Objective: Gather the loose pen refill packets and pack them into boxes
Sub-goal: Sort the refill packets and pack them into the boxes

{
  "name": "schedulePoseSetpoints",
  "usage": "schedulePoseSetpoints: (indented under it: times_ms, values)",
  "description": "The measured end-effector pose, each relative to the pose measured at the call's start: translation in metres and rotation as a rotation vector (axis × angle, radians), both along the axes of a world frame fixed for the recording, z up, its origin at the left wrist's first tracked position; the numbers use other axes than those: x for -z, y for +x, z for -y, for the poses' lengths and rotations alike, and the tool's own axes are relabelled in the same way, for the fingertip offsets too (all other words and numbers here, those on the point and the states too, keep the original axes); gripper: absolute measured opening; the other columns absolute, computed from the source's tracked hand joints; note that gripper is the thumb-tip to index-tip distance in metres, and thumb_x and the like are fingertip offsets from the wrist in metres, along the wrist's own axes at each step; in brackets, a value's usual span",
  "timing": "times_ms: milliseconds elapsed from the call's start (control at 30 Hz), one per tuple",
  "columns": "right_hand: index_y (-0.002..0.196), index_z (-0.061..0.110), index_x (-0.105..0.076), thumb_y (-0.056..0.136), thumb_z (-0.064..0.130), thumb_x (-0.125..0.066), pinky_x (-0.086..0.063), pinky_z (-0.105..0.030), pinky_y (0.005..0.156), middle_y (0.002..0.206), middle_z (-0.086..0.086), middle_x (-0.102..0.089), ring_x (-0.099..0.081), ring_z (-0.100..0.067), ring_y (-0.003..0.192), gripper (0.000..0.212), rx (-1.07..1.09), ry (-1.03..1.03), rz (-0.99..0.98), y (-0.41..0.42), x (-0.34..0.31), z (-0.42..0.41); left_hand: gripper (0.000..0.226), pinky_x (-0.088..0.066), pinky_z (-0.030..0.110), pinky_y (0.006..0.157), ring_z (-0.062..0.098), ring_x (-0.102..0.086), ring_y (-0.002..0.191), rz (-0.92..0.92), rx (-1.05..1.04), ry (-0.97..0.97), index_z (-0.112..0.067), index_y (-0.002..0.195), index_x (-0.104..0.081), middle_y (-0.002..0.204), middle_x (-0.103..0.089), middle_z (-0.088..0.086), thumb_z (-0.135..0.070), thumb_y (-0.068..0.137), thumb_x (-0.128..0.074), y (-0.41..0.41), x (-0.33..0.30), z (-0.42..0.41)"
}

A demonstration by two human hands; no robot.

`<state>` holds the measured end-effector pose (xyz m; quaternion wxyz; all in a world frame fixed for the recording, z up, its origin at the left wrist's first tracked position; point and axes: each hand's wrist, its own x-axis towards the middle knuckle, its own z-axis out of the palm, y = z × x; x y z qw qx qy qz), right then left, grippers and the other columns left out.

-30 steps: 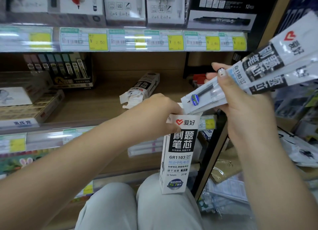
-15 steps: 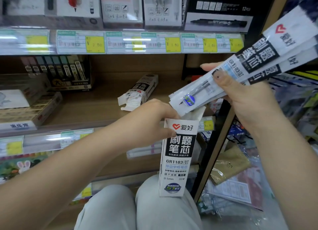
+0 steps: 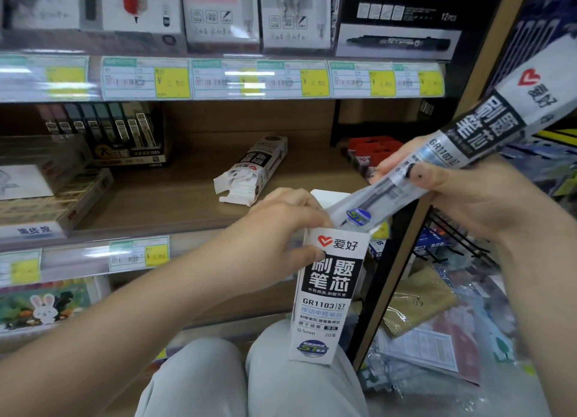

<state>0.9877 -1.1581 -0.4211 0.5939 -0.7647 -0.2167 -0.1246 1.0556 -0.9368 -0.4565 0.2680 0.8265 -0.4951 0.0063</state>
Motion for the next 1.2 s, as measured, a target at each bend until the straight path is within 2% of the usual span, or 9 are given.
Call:
schedulePoseSetpoints:
  times_ms: [167,267,433,533,767,833,967,1133,1200]
  values:
    - [0.079,0.029,-0.077,0.048,0.059,-0.079,-0.055,-0.036,0.082,0.088,0.004,-0.075,-0.070,-0.016,0.087,0.043,0.074,-0.085,-0.132,0.006,-0.007,0.002,0.015,-0.032,0.026,0.091,0.004,-0.037,0.106,0.059,0.056,-0.035,-0.038,0.095,-0.060,0.097,-0.044,-0.020,-0.032,0.081,-0.062,-0.008,0.004,0.003]
    - [0.077,0.032,-0.076,0.055,0.049,-0.081,-0.054,-0.022,0.078,0.088,0.010,-0.074,-0.069,-0.009,0.088,0.028,0.116,-0.212,-0.169,0.010,-0.011,-0.007,0.017,-0.032,0.025,0.090,0.002,-0.035,0.105,0.107,0.054,-0.022,-0.030,0.102,-0.063,0.099,-0.042,-0.017,-0.026,0.085,-0.066,-0.010,0.005,0.006]
    - [0.077,0.027,-0.069,0.063,0.026,-0.074,-0.052,-0.017,0.067,0.076,0.015,-0.073,-0.068,0.000,0.074,0.015,0.115,-0.284,-0.270,0.017,0.002,-0.026,0.021,-0.036,0.033,0.096,0.007,-0.038,0.111,0.091,0.018,-0.020,-0.026,0.101,-0.063,0.110,-0.051,-0.009,-0.035,0.082,-0.060,-0.006,0.005,0.004]
    - [0.083,0.022,-0.067,0.062,0.022,-0.073,-0.050,-0.011,0.062,0.073,0.016,-0.072,-0.067,0.003,0.072,0.022,0.104,-0.254,-0.274,0.019,0.005,-0.032,0.023,-0.036,0.033,0.097,0.007,-0.040,0.112,0.071,0.004,-0.022,-0.025,0.102,-0.064,0.113,-0.053,-0.009,-0.035,0.082,-0.060,-0.003,0.004,0.003]
    - [0.067,0.036,-0.070,0.049,0.036,-0.085,-0.049,-0.025,0.075,0.077,0.016,-0.072,-0.067,0.000,0.078,0.024,0.243,-0.074,-0.096,0.015,-0.011,-0.026,0.018,-0.034,0.028,0.095,0.006,-0.040,0.110,0.078,0.004,0.001,-0.025,0.103,-0.063,0.104,-0.048,-0.016,-0.026,0.085,-0.066,-0.002,0.001,0.003]
    - [0.066,0.033,-0.070,0.052,0.032,-0.082,-0.051,-0.026,0.076,0.077,0.016,-0.072,-0.067,0.001,0.077,0.019,0.269,-0.163,-0.130,0.017,-0.007,-0.028,0.017,-0.035,0.030,0.095,0.007,-0.040,0.109,0.080,0.015,-0.002,-0.026,0.102,-0.063,0.103,-0.049,-0.015,-0.026,0.085,-0.066,-0.003,0.002,0.003]
    - [0.075,0.026,-0.066,0.070,0.008,-0.077,-0.050,-0.009,0.063,0.071,0.019,-0.071,-0.065,0.006,0.070,0.021,0.242,-0.294,-0.221,0.022,0.008,-0.039,0.020,-0.035,0.031,0.097,0.009,-0.040,0.113,0.080,-0.003,0.016,-0.027,0.105,-0.063,0.111,-0.054,-0.008,-0.029,0.085,-0.064,-0.003,0.002,0.003]
    - [0.084,0.027,-0.064,0.054,0.036,-0.076,-0.050,-0.017,0.065,0.075,0.014,-0.072,-0.067,-0.001,0.074,0.034,0.169,-0.157,-0.253,0.012,-0.011,-0.034,0.025,-0.034,0.032,0.100,0.008,-0.039,0.118,0.082,0.002,0.014,-0.024,0.110,-0.064,0.119,-0.053,-0.009,-0.029,0.086,-0.063,-0.003,0.002,0.000]
    - [0.088,0.026,-0.065,0.060,0.036,-0.078,-0.048,-0.016,0.061,0.075,0.012,-0.071,-0.066,-0.002,0.073,0.032,0.213,-0.099,-0.186,0.012,-0.017,-0.029,0.021,-0.036,0.035,0.099,0.009,-0.040,0.116,0.084,0.010,0.001,-0.025,0.107,-0.064,0.116,-0.054,-0.008,-0.028,0.086,-0.064,-0.003,0.002,0.000]
